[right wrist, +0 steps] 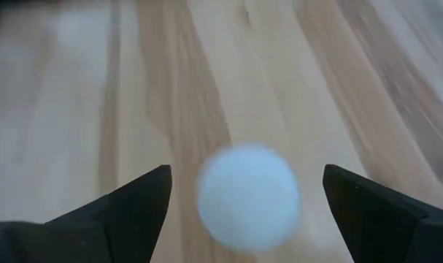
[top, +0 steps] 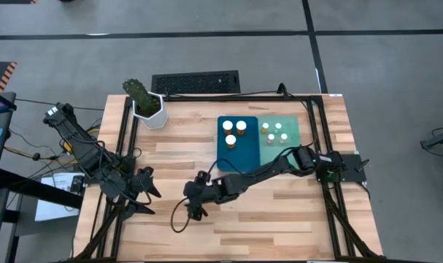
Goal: Pick and place medicine bottles into bin by pill shape (circle, oval)
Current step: Put the large orange pill bottle into the blue bin
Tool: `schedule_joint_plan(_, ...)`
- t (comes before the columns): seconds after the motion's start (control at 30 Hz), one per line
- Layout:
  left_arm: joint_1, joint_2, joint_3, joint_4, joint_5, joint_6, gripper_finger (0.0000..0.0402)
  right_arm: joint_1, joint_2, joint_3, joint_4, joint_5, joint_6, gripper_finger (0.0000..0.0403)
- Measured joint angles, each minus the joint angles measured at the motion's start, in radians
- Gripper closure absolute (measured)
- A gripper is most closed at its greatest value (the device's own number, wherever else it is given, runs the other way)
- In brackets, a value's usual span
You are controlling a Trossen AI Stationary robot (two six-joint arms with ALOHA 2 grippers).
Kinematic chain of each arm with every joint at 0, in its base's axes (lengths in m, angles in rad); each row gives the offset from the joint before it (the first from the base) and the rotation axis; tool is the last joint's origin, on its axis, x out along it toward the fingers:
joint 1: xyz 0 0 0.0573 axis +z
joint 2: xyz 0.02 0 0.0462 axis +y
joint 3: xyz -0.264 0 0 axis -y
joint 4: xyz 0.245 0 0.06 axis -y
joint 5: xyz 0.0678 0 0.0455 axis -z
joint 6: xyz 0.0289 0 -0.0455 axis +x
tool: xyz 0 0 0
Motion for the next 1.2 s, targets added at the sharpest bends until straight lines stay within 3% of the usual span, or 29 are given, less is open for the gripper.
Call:
schedule_joint_plan(0.33, 0.0, 0.0, 0.0, -0.002, -0.007, 0.0, 0.0102, -0.002, 0.02, 0.002, 0.003, -0.014, 0.033, 0.0052)
schedule_joint_plan(1.03, 0.0, 0.0, 0.0, -0.001, -0.033, -0.007, 0.0102, -0.002, 0.007, 0.0, -0.019, -0.015, 0.089, 0.0202)
schedule_joint_plan(1.2, 0.0, 0.0, 0.0, -0.001, -0.053, -0.003, 0.0102, -0.005, -0.05, 0.001, -0.036, -0.013, 0.078, 0.0208)
